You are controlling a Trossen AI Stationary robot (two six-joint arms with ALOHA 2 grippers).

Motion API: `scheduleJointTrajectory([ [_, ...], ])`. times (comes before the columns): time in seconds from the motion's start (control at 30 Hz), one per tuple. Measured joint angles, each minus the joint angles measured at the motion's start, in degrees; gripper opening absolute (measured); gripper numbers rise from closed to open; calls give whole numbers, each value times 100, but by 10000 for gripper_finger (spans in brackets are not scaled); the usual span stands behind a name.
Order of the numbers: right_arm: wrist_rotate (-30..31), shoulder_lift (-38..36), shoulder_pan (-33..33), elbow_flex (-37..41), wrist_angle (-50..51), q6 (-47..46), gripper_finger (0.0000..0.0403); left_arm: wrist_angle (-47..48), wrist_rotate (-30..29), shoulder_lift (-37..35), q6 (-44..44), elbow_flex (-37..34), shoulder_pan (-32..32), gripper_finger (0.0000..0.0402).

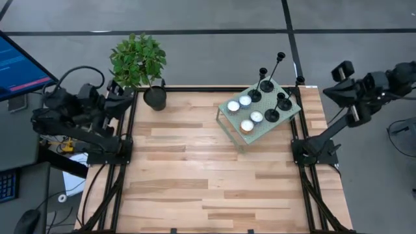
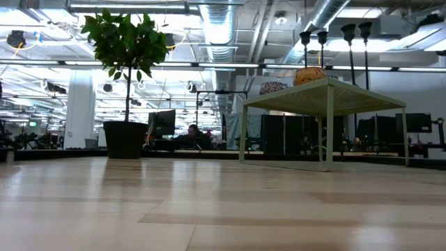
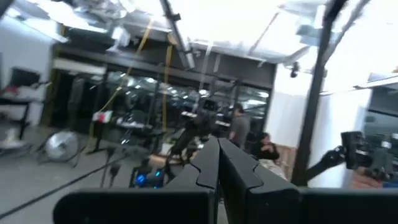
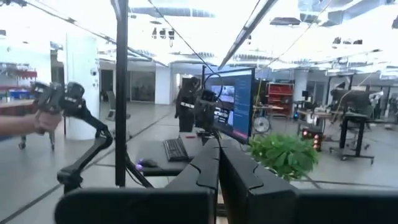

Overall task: Pick & Place candle stick holders
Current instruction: Return to Home Position

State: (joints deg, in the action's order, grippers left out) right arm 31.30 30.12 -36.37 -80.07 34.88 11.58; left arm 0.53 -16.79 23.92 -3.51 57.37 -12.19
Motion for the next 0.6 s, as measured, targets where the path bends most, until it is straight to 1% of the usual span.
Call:
scheduleJointTrajectory([
  [0.07, 1, -239, -1, 163, -5, 138, 0, 161, -287, -140, -175, -3, 0, 4],
  [0.13, -2, -479, -5, 281, -176, 189, 0, 255, -427, -244, -324, -5, 0, 3],
  [0.27, -4, -878, -1, 324, -543, 69, 0, 306, -432, -376, -93, 8, 0, 5],
  [0.4, -30, -1133, -1, 317, -643, -495, 0, 790, -263, -484, 342, -8, 0, 3],
  [0.5, -313, -1273, 21, 216, -311, -798, 0, 1006, -255, -549, 333, -12, 0, 4],
  [0.6, -370, -1320, 53, 223, -48, -745, 0, 1013, -252, -642, 263, 8, 0, 3],
])
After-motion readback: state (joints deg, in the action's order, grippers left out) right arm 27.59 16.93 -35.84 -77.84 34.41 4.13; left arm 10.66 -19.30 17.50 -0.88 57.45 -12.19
